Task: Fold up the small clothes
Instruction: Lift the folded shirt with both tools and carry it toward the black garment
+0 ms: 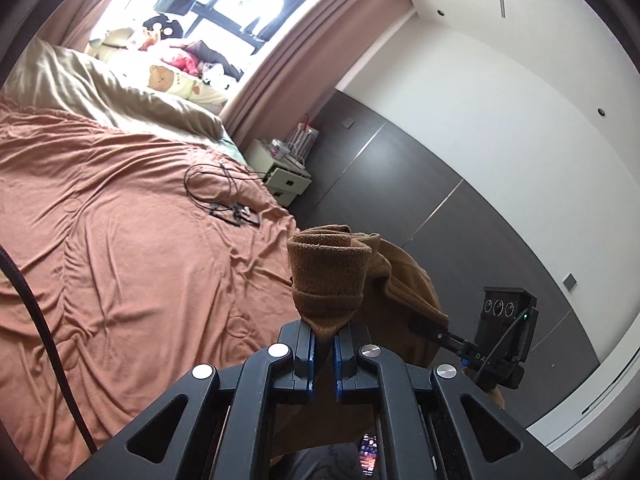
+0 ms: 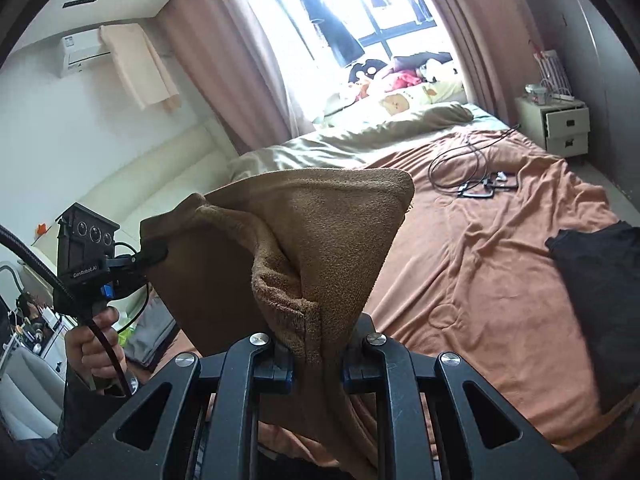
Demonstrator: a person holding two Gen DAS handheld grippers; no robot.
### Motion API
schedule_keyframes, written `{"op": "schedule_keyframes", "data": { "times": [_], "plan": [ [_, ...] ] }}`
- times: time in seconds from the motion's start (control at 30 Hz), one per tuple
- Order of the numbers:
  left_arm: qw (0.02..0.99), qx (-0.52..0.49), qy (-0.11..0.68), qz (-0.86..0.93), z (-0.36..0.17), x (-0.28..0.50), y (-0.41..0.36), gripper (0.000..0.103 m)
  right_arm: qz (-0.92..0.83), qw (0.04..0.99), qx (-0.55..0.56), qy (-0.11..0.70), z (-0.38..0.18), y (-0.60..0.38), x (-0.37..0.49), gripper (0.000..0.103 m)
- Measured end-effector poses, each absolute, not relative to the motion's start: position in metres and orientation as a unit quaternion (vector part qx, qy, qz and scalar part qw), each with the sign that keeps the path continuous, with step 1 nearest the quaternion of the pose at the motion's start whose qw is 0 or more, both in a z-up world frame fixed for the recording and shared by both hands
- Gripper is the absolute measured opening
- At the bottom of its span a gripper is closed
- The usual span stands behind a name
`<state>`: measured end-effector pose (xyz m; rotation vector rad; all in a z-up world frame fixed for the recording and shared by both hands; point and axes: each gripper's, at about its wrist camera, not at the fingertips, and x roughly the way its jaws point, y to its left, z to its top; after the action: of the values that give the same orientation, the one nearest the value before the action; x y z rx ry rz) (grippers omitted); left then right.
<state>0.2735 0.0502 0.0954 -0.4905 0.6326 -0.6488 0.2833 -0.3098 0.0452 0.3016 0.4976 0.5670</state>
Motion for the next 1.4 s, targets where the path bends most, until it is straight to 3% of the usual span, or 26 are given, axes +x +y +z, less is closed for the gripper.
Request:
{"op": "schedule_keyframes", "data": {
  "times": [0.47, 1.4],
  "plan": [
    [0.840, -0.191, 0.309, -0.404, 0.126, 0.291, -0.094, 0.006, 0.186, 0.948, 0.151, 0.210, 0.073, -0.418, 0.206, 0.012],
    [0.773, -0.169, 0.346, -0.504, 0.106, 0.363, -0.282, 0.006, 0.079, 0.958, 0.158, 0.225, 0.096, -0.458, 0.167, 0.012]
  ]
}}
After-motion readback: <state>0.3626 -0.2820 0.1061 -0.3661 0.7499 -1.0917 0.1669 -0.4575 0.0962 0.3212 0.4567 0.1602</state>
